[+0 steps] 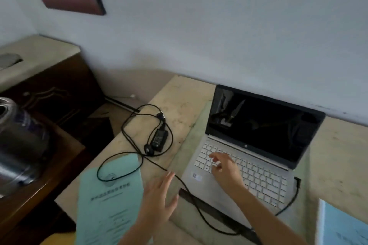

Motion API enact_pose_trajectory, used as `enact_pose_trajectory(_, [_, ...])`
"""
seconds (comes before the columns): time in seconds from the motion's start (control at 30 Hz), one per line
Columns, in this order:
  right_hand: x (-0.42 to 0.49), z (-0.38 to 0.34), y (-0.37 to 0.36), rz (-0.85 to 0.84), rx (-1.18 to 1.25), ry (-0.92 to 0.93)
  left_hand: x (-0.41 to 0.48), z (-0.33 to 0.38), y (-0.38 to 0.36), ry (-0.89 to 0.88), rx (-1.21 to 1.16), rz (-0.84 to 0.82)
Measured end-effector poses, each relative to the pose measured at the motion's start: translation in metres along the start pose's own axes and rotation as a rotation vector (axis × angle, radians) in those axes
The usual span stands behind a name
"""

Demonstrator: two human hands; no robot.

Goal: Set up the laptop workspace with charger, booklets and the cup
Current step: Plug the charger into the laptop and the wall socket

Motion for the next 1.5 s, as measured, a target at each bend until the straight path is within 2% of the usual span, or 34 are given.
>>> enact_pose_trajectory(0.13, [0.024,-0.056,-0.049,-0.107,-0.026,0.070,-0.016,-0.064,0.045,0.155,-0.085,0.105])
enact_pose_trajectory(0.33, [0.082,-0.104,-0.096,-0.167,0.013,0.007,-0.008,-0.142,0.088,0.219,-0.177,0.133])
enact_pose_trajectory(0.5, [0.147,-0.125,-0.104,-0.054,0.045,-0.099,0.053,-0.176,0.110,0.063,-0.169,0.041])
enact_pose_trajectory(0.67, [0.210,-0.127,-0.099,0.094,0.089,-0.239,0.124,-0.182,0.101,-0.125,-0.129,-0.179])
enact_pose_trajectory(0.87, [0.257,-0.128,-0.104,0.135,-0.099,-0.365,0.155,-0.191,0.082,-0.230,-0.104,-0.315])
enact_pose_trajectory(1.0, [0.263,-0.123,-0.109,0.167,-0.196,-0.407,0.159,-0.196,0.081,-0.265,-0.088,-0.326])
enact_pose_trajectory(1.17, [0.252,-0.123,-0.104,0.278,-0.141,-0.386,0.164,-0.193,0.087,-0.272,-0.124,-0.334])
enact_pose_trajectory(1.27, [0.235,-0.132,-0.092,0.380,-0.006,-0.355,0.173,-0.191,0.095,-0.249,-0.160,-0.393])
enact_pose_trajectory(1.5, [0.165,-0.184,-0.067,0.504,0.258,-0.075,0.184,-0.158,0.138,-0.157,-0.230,-0.473])
Point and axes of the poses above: each hand's wrist, its own x-axis towards the middle knuckle, its own y-axis out of the back of the hand, z = x × y, the point moved 9 cm from there along x, towards the middle knuckle, and after that the axes turned 15 degrees about -z, right-handed, at the moved point
